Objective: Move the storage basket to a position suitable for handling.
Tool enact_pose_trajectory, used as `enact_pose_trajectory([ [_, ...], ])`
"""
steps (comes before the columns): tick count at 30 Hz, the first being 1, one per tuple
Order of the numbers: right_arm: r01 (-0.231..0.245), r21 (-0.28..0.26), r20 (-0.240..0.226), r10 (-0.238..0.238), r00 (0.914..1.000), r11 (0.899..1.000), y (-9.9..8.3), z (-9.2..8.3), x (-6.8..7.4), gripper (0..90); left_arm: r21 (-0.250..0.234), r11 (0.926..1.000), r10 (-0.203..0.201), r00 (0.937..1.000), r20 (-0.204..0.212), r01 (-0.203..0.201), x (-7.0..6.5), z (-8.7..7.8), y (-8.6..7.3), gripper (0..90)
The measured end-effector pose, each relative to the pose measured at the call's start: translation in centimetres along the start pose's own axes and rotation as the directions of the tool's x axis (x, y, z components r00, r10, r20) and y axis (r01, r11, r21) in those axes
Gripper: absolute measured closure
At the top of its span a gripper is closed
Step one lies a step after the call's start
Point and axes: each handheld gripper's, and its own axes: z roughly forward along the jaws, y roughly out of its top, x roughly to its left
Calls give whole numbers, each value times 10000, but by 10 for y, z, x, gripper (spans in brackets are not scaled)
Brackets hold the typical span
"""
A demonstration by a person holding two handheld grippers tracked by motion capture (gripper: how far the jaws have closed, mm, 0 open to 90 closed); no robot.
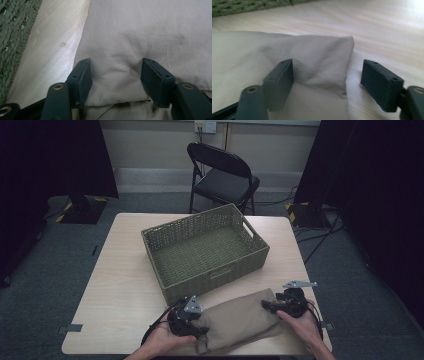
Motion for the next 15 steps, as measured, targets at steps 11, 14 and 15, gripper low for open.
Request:
enact_pose_trajectory([
  [11, 645, -127, 44, -645, 9979, 9978, 9, 11, 8, 170, -100, 9999, -137, 9999, 2, 137, 0, 0, -1, 413],
  [14, 452, 72, -208, -450, 9988, 9990, 6, 14, 4, 168, -129, 9998, -149, 9999, 29, 149, 0, 0, -1, 413],
  [15, 443, 90, -253, -441, 9987, 9990, 5, 15, 4, 168, -101, 9998, -145, 9999, -21, 145, 0, 0, -1, 413],
])
